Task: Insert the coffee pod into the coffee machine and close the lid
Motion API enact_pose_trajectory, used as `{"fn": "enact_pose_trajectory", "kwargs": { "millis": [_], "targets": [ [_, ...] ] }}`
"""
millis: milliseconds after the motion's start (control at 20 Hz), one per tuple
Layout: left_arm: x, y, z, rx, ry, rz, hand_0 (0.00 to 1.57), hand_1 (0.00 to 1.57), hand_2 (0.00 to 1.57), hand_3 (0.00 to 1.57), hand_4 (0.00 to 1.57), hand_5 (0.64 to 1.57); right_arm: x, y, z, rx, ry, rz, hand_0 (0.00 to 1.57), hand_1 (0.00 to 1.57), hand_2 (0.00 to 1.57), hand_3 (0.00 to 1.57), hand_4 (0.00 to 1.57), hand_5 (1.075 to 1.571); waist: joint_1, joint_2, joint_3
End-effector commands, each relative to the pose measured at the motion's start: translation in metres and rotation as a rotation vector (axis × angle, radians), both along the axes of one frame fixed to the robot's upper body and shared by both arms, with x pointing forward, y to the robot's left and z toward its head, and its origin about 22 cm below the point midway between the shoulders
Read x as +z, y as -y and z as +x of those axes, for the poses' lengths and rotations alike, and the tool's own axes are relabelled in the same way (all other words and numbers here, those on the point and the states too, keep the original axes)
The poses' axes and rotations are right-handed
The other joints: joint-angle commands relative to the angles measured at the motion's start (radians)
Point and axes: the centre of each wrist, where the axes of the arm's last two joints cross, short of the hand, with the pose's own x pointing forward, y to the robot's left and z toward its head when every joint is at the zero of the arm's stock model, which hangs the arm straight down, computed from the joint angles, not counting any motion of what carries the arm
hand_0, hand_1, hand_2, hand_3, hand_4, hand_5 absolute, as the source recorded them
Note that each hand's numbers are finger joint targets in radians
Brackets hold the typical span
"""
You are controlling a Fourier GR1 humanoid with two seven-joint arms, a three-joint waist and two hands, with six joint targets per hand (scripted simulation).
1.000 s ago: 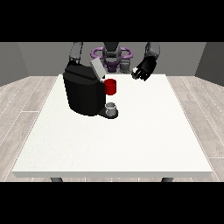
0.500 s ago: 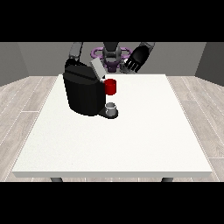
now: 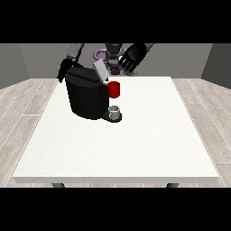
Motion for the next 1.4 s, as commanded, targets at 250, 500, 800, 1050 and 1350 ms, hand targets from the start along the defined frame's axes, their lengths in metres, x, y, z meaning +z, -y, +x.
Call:
{"fn": "enact_pose_trajectory", "kwargs": {
  "millis": [250,500,800,1050,1350],
  "targets": [
    [0.076,-0.005,0.001,0.029,0.133,-0.003,1.22,1.22,1.28,1.23,0.48,1.571,0.029,0.006,0.019,0.010,0.095,-0.012,0.00,0.00,0.00,0.00,0.00,1.571,-0.034,0.117,0.0002],
    [0.058,0.003,0.005,0.021,0.146,0.009,1.22,1.22,1.29,1.24,0.49,1.571,0.043,0.012,0.025,0.000,0.119,0.033,0.00,0.00,0.00,0.00,0.00,1.571,-0.044,0.155,0.0002],
    [0.076,-0.003,0.005,0.003,0.135,0.008,1.19,1.19,1.26,1.23,0.47,1.571,0.048,0.020,0.031,-0.014,0.141,-0.007,0.00,0.00,0.00,0.00,0.22,1.571,-0.041,0.194,0.0003],
    [0.071,0.004,0.007,0.010,0.110,0.027,1.25,1.25,1.29,1.22,0.43,1.571,0.038,0.008,0.027,-0.012,0.114,0.018,0.00,0.00,0.00,0.00,0.04,1.571,-0.038,0.156,0.0003],
    [0.075,-0.009,0.007,0.022,0.146,0.023,1.19,1.19,1.25,1.20,0.42,1.571,0.049,0.003,0.029,0.015,0.148,0.017,0.00,0.00,0.00,0.00,0.00,1.571,-0.066,0.212,0.0001]
  ]
}}
